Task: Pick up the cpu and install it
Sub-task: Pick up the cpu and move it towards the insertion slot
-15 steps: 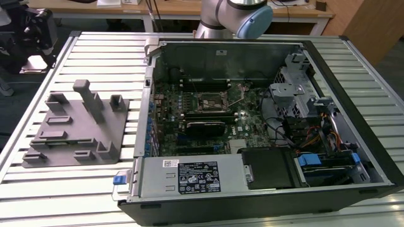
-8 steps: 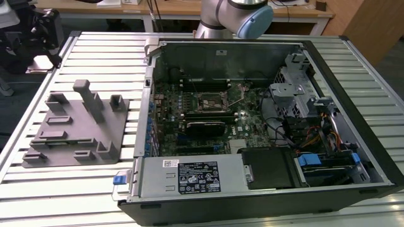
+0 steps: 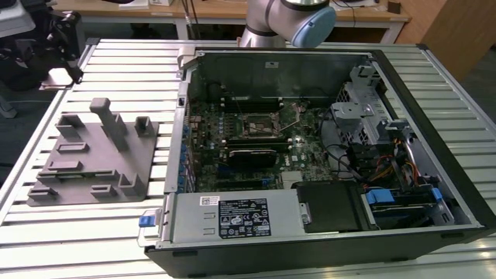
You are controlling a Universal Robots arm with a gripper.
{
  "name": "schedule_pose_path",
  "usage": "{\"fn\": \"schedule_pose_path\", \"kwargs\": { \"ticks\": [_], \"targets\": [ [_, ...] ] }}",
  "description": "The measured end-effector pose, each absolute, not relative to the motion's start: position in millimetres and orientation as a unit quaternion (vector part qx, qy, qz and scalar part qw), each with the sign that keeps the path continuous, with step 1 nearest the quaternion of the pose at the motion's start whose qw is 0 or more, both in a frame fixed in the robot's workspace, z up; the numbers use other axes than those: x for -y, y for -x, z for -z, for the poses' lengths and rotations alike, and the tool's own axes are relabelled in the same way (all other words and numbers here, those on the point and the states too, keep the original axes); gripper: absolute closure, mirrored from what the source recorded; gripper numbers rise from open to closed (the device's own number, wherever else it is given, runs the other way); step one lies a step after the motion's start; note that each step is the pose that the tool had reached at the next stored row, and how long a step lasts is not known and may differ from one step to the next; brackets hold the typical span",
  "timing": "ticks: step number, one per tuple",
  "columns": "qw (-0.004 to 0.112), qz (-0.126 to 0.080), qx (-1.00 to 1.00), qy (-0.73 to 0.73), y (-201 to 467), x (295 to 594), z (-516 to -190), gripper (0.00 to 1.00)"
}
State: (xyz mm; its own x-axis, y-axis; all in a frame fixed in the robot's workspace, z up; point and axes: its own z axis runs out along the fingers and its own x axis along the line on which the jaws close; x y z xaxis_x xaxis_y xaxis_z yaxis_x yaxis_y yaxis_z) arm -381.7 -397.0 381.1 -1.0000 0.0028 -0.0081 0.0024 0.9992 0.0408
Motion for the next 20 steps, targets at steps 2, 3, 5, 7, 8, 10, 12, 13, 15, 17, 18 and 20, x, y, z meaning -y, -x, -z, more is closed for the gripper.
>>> {"fn": "schedule_pose_path", "kwargs": {
  "ticks": [2,3,5,7,8,10,12,13,15,17,18,20],
  "targets": [
    [0.004,-0.02,-1.0,-0.001,379.2,397.0,-381.1,0.47],
    [0.004,-0.02,-1.0,-0.001,378.0,397.0,-381.1,0.47],
    [0.004,-0.02,-1.0,-0.001,375.5,397.0,-381.1,0.47],
    [0.004,-0.02,-1.0,-0.001,372.9,397.0,-381.1,0.47],
    [0.004,-0.02,-1.0,-0.001,371.6,397.0,-381.0,0.47],
    [0.004,-0.02,-1.0,-0.001,368.9,397.0,-381.0,0.47],
    [0.004,-0.02,-1.0,-0.001,366.4,397.0,-381.0,0.47],
    [0.004,-0.02,-1.0,-0.001,365.1,397.0,-381.0,0.47],
    [0.004,-0.02,-1.0,-0.001,362.4,397.0,-381.1,0.47],
    [0.004,-0.02,-1.0,-0.001,359.8,397.0,-381.1,0.47],
    [0.004,-0.02,-1.0,-0.001,358.5,397.0,-381.1,0.47],
    [0.004,-0.02,-1.0,-0.001,355.8,397.0,-381.1,0.47]
  ]
}}
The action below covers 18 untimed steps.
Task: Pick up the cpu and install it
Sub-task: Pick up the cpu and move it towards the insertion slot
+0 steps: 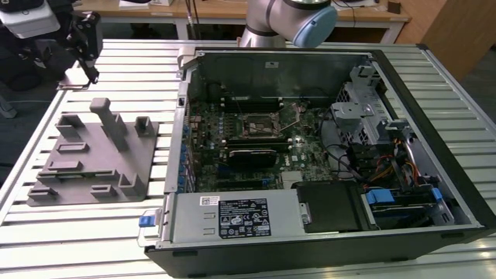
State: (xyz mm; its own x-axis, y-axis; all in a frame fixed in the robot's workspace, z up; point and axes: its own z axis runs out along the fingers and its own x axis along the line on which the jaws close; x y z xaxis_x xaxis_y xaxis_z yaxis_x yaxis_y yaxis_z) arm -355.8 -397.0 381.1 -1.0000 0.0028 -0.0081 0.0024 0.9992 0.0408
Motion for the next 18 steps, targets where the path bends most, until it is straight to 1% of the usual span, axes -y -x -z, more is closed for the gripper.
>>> {"fn": "schedule_pose_path", "kwargs": {
  "ticks": [18],
  "targets": [
    [0.004,-0.02,-1.0,-0.001,332.1,397.0,-381.0,0.47]
  ]
}}
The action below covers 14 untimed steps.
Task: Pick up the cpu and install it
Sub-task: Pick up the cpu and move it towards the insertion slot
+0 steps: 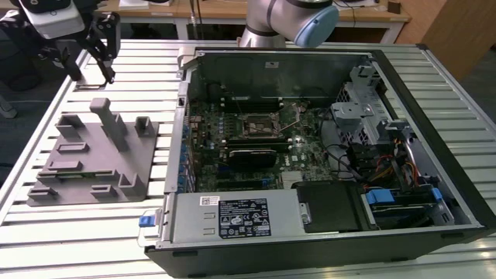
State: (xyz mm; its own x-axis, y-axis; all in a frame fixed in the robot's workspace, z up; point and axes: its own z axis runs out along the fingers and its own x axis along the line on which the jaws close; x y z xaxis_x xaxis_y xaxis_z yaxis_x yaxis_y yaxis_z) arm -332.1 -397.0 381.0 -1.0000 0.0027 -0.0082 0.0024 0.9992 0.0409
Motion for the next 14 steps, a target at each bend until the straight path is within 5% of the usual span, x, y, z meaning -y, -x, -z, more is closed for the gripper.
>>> {"fn": "schedule_pose_path", "kwargs": {
  "ticks": [14],
  "targets": [
    [0.004,-0.02,-1.0,-0.001,312.4,397.0,-381.0,0.47]
  ]
}}
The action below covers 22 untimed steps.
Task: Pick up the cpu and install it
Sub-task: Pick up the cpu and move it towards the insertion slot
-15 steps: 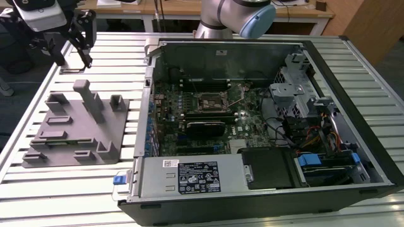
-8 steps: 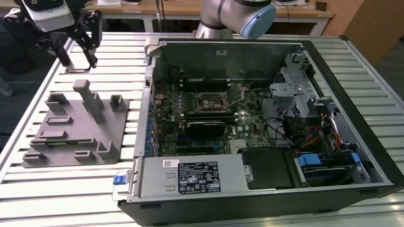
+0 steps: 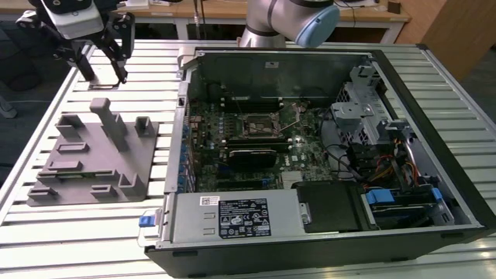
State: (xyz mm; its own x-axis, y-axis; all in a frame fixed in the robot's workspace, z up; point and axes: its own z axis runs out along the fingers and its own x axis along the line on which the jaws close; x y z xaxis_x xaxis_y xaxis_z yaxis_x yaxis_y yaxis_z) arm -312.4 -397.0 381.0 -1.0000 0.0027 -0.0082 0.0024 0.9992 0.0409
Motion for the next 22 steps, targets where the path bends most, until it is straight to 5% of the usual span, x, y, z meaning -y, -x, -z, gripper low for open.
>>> {"fn": "schedule_pose_path", "kwargs": {
  "ticks": [22],
  "targets": [
    [0.004,-0.02,-1.0,-0.001,279.7,397.0,-381.1,0.47]
  ]
}}
